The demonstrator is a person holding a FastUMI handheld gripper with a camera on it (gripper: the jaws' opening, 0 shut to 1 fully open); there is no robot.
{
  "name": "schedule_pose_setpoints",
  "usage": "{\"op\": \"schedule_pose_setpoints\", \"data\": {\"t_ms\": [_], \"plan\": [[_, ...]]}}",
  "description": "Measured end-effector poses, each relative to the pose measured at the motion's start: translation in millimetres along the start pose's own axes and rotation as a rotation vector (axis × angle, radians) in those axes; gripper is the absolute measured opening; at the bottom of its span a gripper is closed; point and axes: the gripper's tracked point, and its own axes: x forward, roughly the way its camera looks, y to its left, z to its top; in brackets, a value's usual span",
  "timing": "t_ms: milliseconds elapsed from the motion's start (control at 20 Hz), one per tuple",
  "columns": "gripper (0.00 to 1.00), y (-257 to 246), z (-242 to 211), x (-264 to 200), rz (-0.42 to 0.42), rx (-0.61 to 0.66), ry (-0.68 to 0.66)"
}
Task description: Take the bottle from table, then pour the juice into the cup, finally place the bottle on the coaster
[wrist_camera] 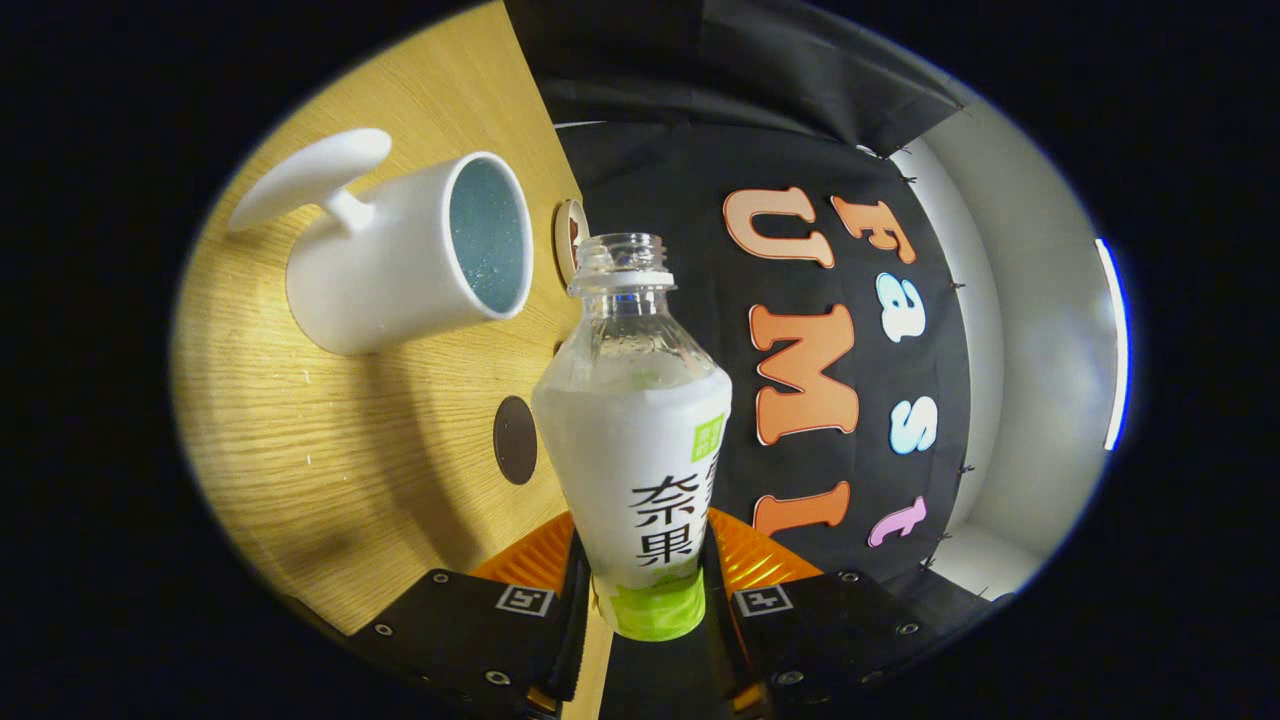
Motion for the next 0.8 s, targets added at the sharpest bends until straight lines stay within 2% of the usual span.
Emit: {"op": "schedule_pose_setpoints", "data": {"t_ms": [400,800], "plan": [[0.51,-1.1,6.2,1.9,-0.029,-0.118,-0.01],[0.51,-3.3,7.7,1.8,-0.031,-0.144,-0.013]]}}
